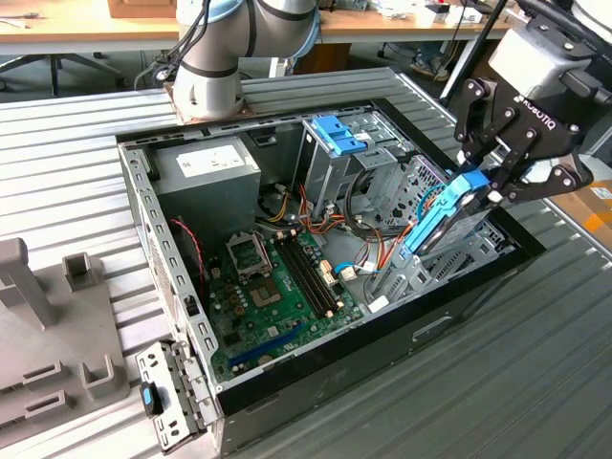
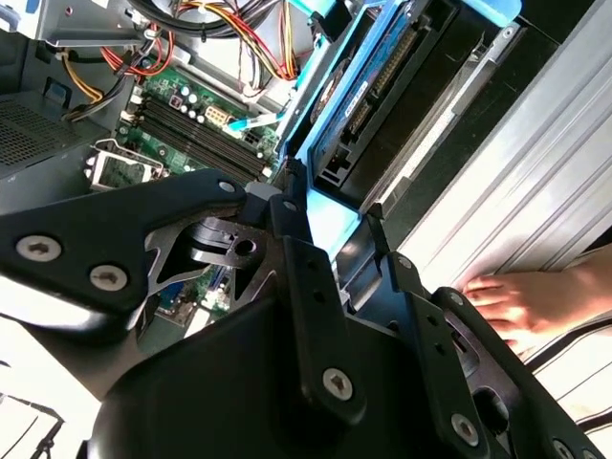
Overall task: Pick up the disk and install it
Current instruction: 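Insert the disk into the insertion slot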
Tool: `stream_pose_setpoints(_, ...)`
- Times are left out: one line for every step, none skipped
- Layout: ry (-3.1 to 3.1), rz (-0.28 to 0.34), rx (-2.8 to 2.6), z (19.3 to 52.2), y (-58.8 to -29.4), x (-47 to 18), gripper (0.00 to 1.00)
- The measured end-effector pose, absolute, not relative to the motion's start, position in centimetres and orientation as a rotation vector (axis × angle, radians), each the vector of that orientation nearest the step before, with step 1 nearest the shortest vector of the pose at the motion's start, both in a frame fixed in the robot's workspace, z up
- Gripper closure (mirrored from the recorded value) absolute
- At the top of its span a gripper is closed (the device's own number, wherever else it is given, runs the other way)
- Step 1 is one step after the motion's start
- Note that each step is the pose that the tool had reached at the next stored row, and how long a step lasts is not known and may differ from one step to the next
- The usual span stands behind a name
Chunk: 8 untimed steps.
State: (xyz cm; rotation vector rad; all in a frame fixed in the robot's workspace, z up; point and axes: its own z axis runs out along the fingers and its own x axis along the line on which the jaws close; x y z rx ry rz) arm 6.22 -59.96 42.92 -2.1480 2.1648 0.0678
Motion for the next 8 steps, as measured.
stream_pose_setpoints(2.165,0.068,-2.148,42.9,-60.0,6.2,0.64)
stream_pose_setpoints(2.165,0.068,-2.148,42.9,-60.0,6.2,0.64)
stream_pose_setpoints(2.165,0.068,-2.148,42.6,-60.0,6.2,0.64)
stream_pose_setpoints(2.165,0.068,-2.148,42.4,-60.0,6.3,0.64)
stream_pose_setpoints(2.165,0.068,-2.148,42.2,-60.0,6.3,0.64)
stream_pose_setpoints(2.165,0.068,-2.148,41.9,-60.0,6.3,0.64)
stream_pose_setpoints(2.165,0.068,-2.148,41.6,-60.0,6.3,0.64)
stream_pose_setpoints(2.165,0.068,-2.148,41.4,-60.0,6.3,0.64)
